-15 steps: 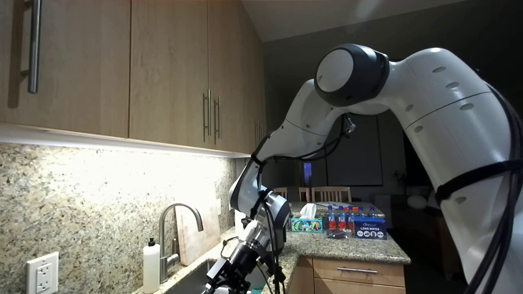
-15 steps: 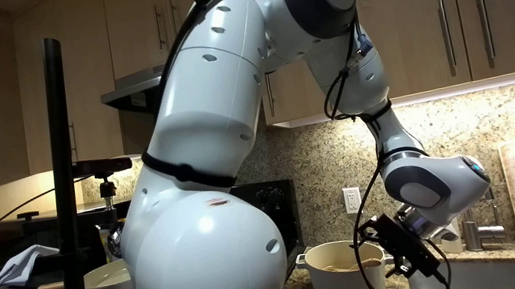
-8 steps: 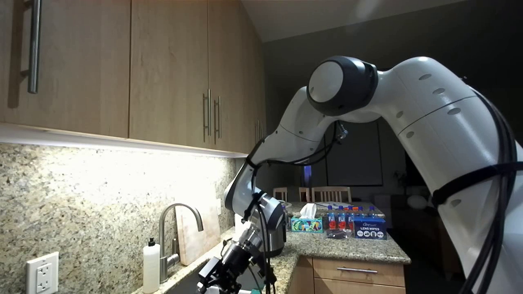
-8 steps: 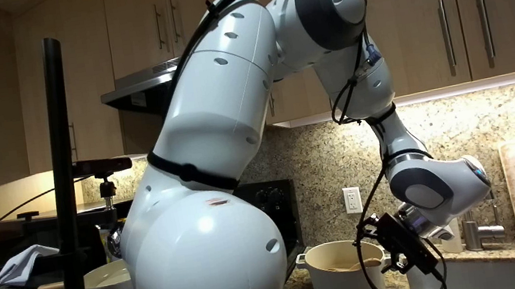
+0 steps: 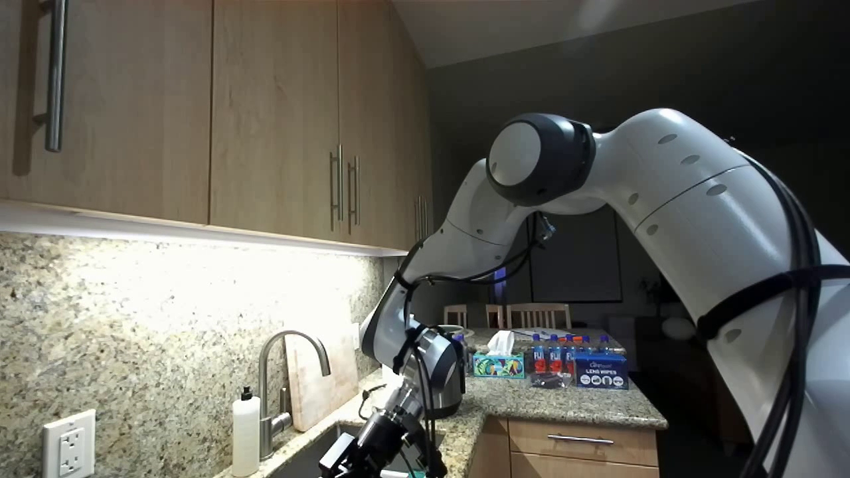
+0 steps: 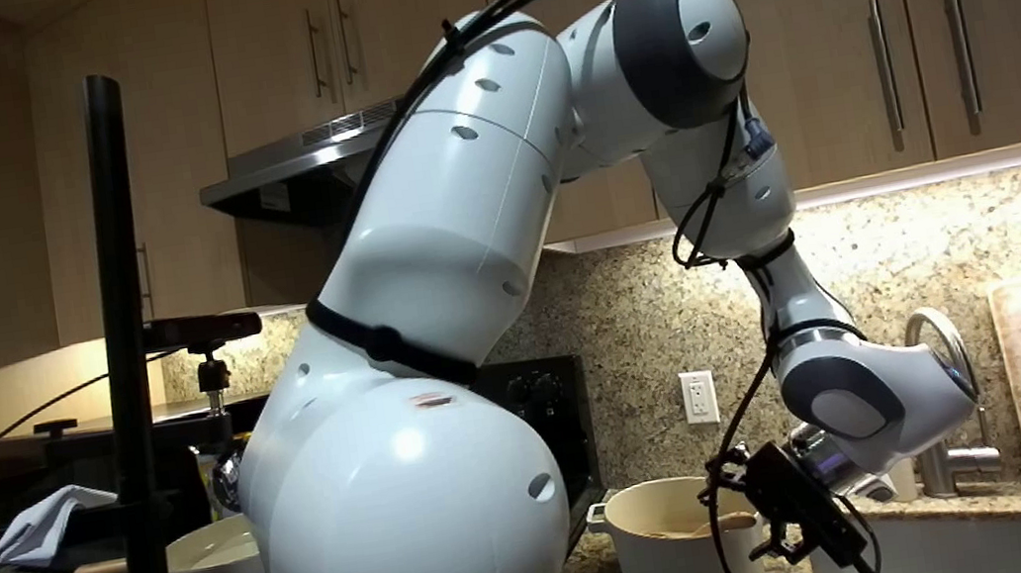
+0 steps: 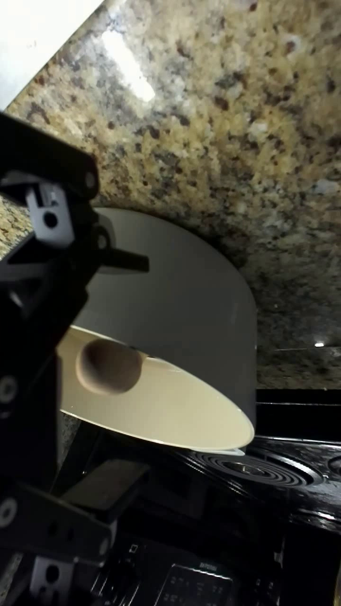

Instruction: Pick up the cooking stick and stir in the pot

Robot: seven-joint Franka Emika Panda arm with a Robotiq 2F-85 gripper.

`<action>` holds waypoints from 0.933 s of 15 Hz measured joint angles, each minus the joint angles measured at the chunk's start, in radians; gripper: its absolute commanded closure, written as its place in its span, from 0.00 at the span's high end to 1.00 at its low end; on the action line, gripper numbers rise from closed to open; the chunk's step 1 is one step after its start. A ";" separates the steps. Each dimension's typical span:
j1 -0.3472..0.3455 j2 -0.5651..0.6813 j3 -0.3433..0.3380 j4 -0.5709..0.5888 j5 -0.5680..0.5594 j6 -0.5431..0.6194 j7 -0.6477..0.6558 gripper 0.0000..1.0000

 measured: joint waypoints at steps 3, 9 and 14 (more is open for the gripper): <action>-0.002 0.006 -0.002 0.000 0.000 0.000 0.000 0.54; -0.004 0.005 -0.008 0.000 0.000 0.000 0.000 0.15; -0.005 -0.014 -0.009 -0.001 0.000 0.001 0.000 0.06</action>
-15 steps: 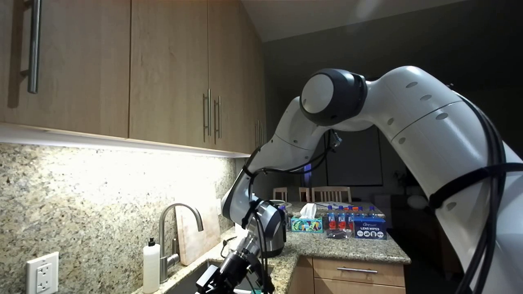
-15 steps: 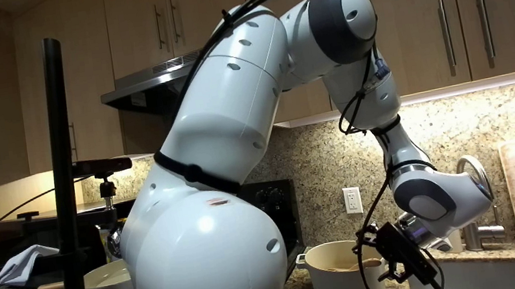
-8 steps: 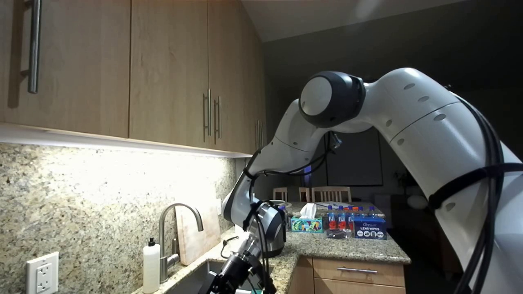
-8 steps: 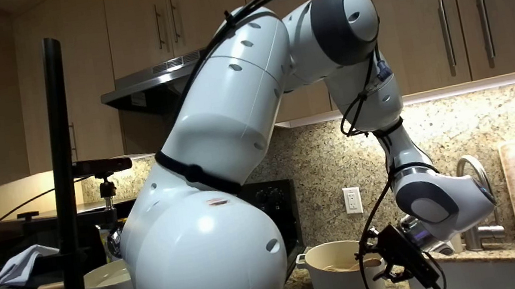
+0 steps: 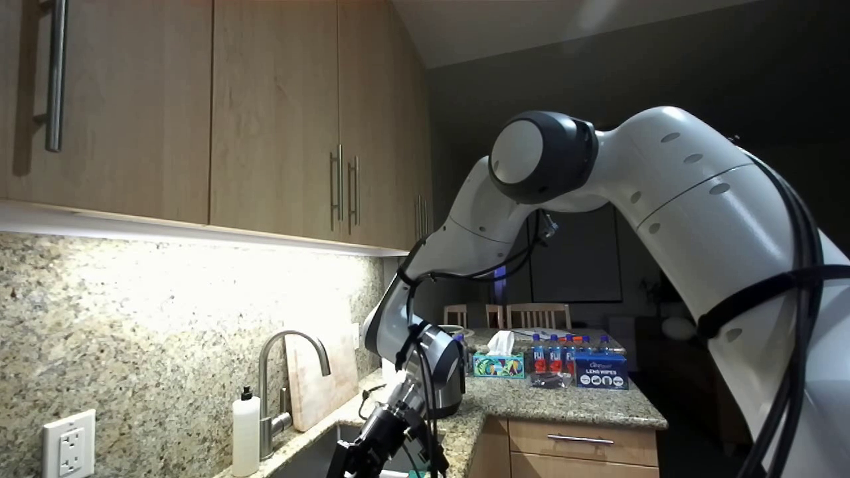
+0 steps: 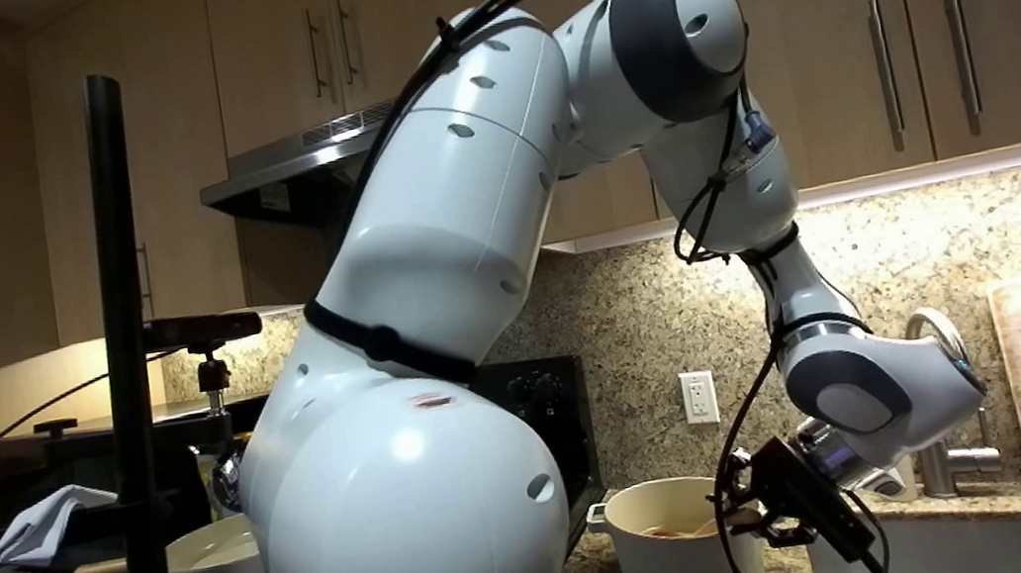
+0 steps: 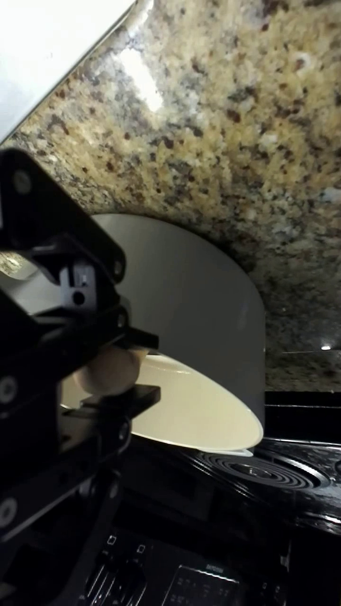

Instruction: Pick up the cooking stick and stir in the pot

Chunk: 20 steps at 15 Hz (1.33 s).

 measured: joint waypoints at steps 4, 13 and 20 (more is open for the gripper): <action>0.000 -0.015 -0.002 -0.008 -0.005 0.003 -0.001 0.06; 0.051 -0.122 -0.002 -0.039 -0.134 0.095 0.083 0.06; 0.099 -0.173 0.014 -0.015 -0.274 0.133 0.340 0.06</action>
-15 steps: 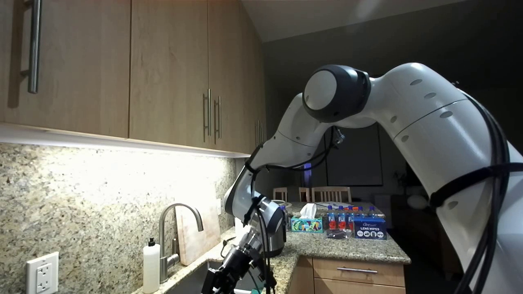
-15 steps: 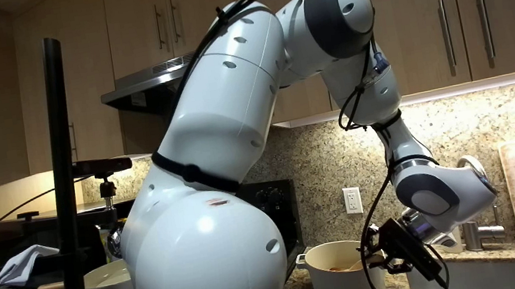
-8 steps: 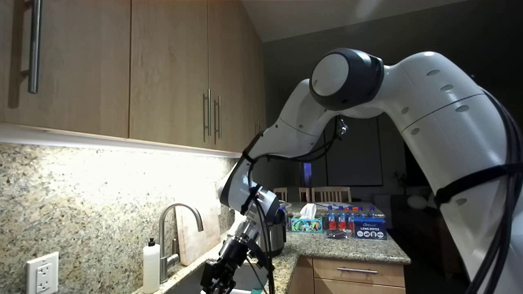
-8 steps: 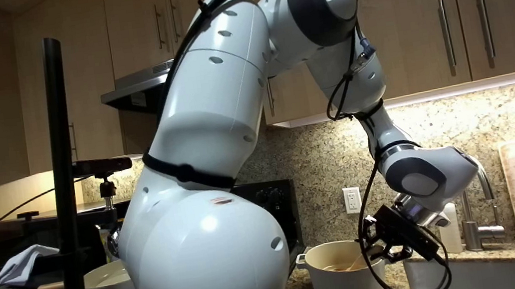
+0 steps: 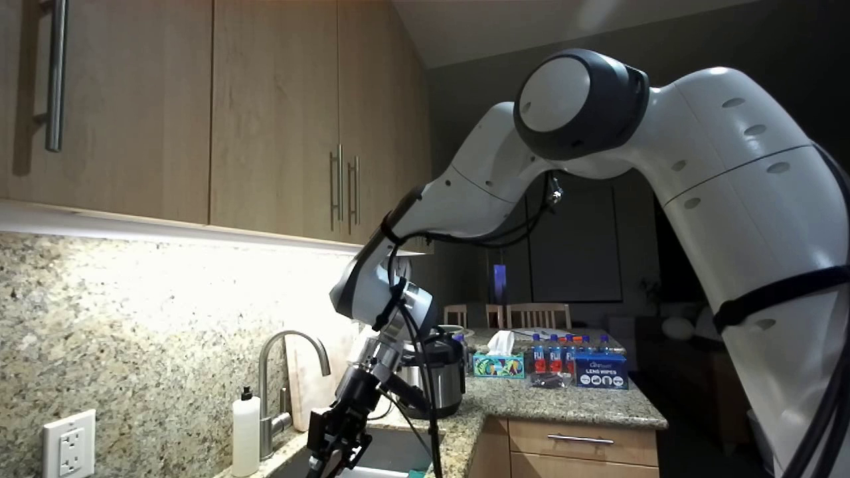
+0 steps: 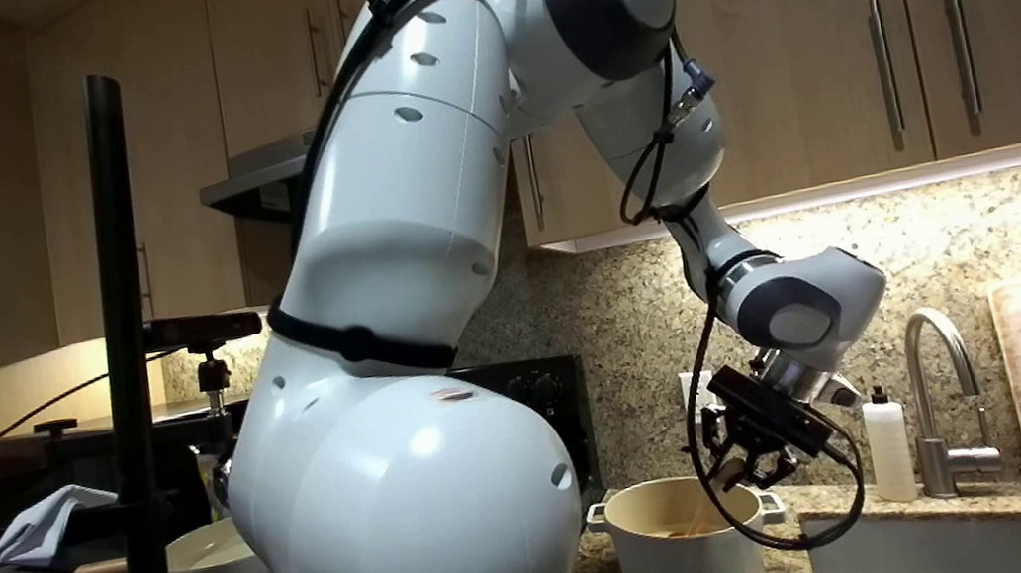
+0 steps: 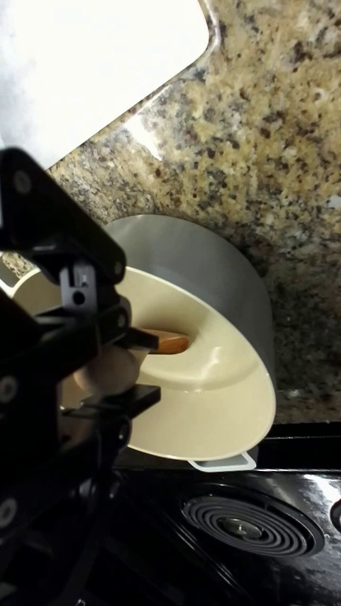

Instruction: Pick up the cooking stick and stir in the pot

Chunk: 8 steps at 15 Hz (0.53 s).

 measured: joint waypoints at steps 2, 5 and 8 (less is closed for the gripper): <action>0.011 -0.004 0.009 0.019 -0.042 0.007 0.082 0.06; 0.022 -0.003 0.028 0.060 -0.117 0.007 0.198 0.06; 0.031 0.001 0.046 0.093 -0.178 0.007 0.284 0.06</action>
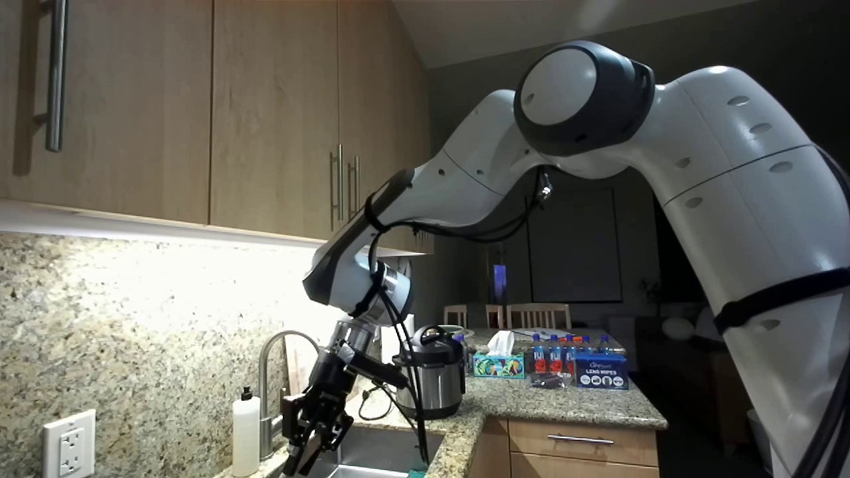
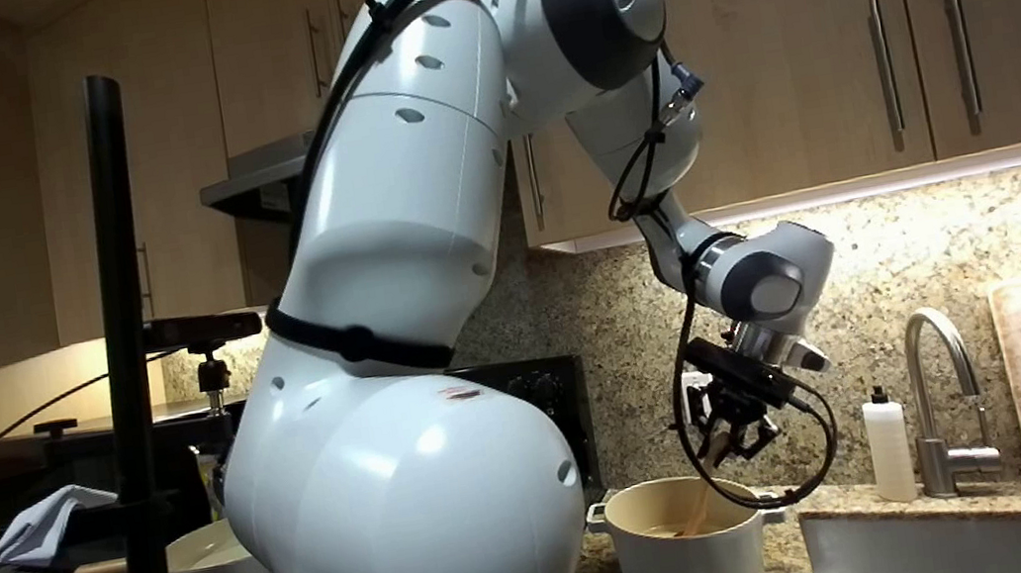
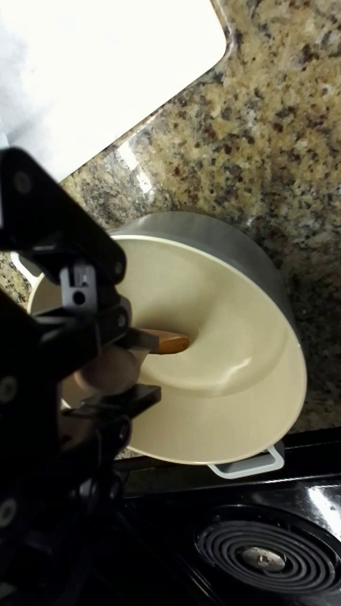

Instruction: Pick up the cooking stick and stir in the pot

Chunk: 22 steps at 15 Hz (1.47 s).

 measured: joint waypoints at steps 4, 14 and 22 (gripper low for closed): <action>0.001 0.016 0.014 0.038 -0.038 -0.001 0.069 0.06; -0.029 0.004 -0.003 0.029 -0.053 0.007 0.113 0.06; 0.019 -0.084 0.019 -0.155 -0.176 0.063 0.191 0.06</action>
